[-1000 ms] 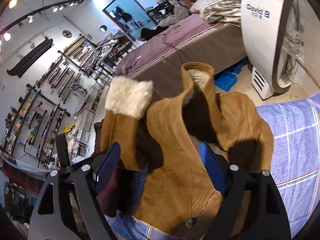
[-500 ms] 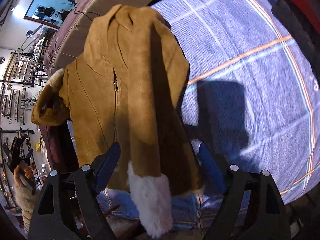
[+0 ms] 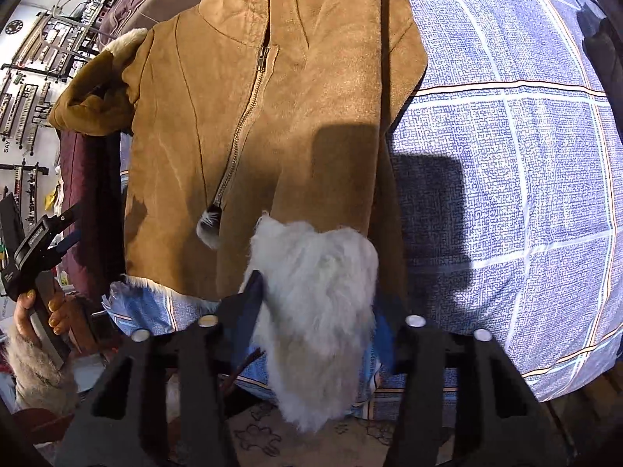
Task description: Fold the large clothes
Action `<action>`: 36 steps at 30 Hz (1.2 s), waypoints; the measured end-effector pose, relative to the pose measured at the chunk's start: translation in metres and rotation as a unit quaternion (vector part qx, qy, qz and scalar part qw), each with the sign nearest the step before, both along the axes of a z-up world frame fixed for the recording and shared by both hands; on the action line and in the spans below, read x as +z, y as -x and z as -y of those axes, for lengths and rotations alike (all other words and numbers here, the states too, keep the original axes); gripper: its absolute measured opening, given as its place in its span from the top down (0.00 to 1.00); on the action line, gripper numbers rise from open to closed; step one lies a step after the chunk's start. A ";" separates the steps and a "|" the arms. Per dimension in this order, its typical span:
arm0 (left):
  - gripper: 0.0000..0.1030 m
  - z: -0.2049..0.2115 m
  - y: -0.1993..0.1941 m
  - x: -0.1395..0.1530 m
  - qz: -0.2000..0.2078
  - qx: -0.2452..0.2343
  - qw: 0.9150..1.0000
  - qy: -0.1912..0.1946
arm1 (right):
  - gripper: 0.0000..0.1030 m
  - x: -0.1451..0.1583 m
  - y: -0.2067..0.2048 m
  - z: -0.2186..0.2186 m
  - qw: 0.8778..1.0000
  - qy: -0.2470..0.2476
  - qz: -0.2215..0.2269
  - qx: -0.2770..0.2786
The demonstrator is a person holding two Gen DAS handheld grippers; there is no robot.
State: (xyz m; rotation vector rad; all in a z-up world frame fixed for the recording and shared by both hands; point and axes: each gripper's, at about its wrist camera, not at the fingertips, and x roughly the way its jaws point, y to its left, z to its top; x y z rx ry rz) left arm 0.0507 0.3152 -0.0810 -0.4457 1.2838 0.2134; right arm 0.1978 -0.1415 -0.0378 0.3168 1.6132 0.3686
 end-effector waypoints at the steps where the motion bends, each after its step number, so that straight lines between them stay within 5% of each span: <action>1: 0.10 0.001 0.002 -0.001 -0.002 0.000 1.000 0.001 | 0.72 0.001 0.000 0.006 1.000 -0.007 0.002 -0.005; 11: 0.10 0.007 0.007 0.002 -0.006 -0.023 0.999 -0.027 | 0.84 0.049 -0.007 0.091 0.995 0.074 0.065 0.008; 17: 0.10 0.011 0.000 -0.005 -0.007 -0.018 0.999 -0.038 | 0.87 0.082 -0.050 0.175 0.959 0.245 0.138 0.031; 21: 0.10 0.012 0.001 -0.009 -0.011 -0.020 0.999 -0.047 | 0.87 0.071 -0.091 0.237 0.939 0.317 0.125 -0.043; 23: 0.10 0.009 0.002 -0.009 -0.016 -0.020 0.998 -0.053 | 0.83 0.071 -0.099 0.252 0.942 0.299 0.127 -0.086; 25: 0.10 0.003 0.005 -0.011 -0.018 -0.016 0.998 -0.054 | 0.55 0.073 -0.098 0.249 0.951 0.252 0.139 -0.117; 26: 0.10 0.000 0.006 -0.013 -0.023 -0.013 0.998 -0.054 | 0.29 0.073 -0.095 0.242 0.954 0.230 0.148 -0.122; 30: 0.10 -0.009 0.006 -0.023 -0.036 -0.008 0.998 -0.043 | 0.25 0.054 -0.077 0.170 0.971 0.160 0.165 -0.066; 36: 0.10 0.002 -0.006 -0.040 -0.051 -0.048 0.996 -0.054 | 0.25 -0.026 -0.051 0.086 0.998 0.007 0.049 -0.044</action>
